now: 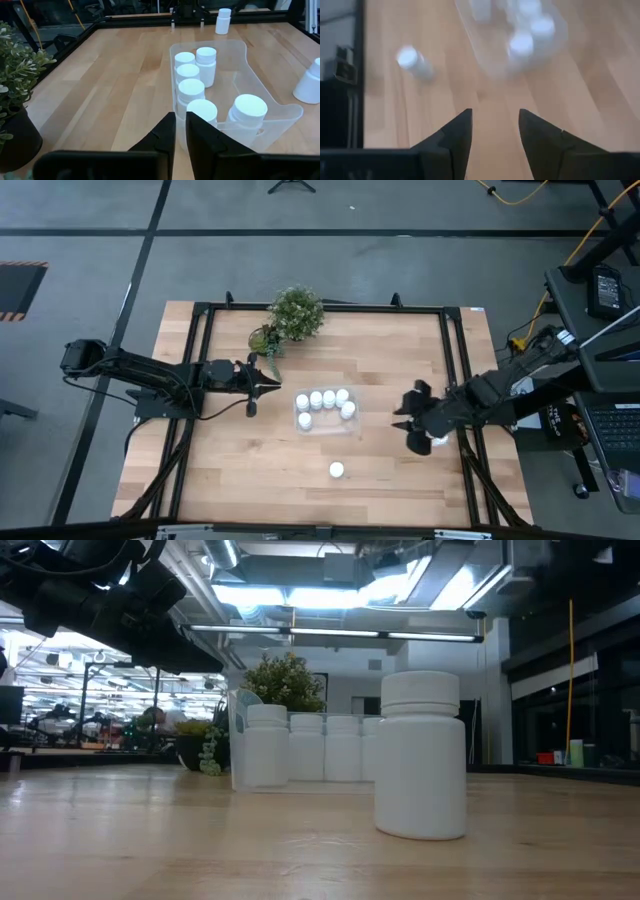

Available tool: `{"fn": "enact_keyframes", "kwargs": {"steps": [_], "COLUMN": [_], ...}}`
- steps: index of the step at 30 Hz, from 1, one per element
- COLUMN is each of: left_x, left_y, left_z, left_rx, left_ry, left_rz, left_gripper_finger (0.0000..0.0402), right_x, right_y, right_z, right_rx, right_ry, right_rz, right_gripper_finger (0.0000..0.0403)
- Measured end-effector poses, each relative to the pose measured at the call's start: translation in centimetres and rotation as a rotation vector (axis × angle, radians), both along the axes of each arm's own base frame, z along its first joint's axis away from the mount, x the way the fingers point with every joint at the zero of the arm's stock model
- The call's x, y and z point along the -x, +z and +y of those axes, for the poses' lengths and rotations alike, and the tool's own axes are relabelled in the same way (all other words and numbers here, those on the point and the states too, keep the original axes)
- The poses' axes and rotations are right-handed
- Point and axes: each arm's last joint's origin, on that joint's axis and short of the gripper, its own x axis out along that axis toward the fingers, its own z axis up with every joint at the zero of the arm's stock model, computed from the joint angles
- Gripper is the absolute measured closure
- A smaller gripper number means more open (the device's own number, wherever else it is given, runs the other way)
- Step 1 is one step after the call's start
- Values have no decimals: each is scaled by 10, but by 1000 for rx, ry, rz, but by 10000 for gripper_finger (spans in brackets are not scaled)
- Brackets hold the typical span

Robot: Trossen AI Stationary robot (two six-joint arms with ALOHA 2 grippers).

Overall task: Pick and place pill bottles into a basket
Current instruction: Put the right pill bottle into the bin

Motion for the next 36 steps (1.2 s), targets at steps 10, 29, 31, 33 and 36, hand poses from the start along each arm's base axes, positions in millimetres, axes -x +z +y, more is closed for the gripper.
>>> {"fn": "enact_keyframes", "kwargs": {"steps": [10,29,31,33,36], "left_x": [1,1,1,1,1], "left_y": [0,0,0,0,0], "left_z": [3,3,3,3,4], "left_rx": [-17,3,3,2,-2], "left_ry": [101,123,123,123,133], "left_rz": [-2,-7,-8,-8,-8], "left_gripper_finger": [349,345,345,345,345], "right_x": [37,64,65,65,63], "right_y": [-1,1,1,1,-1], "right_z": [13,29,29,29,31], "right_rx": [-65,-106,-103,-102,-90], "right_ry": [-234,-377,-374,-372,-376], "right_rz": [374,553,554,555,562], "right_gripper_finger": [300,320,299,272,225]}}
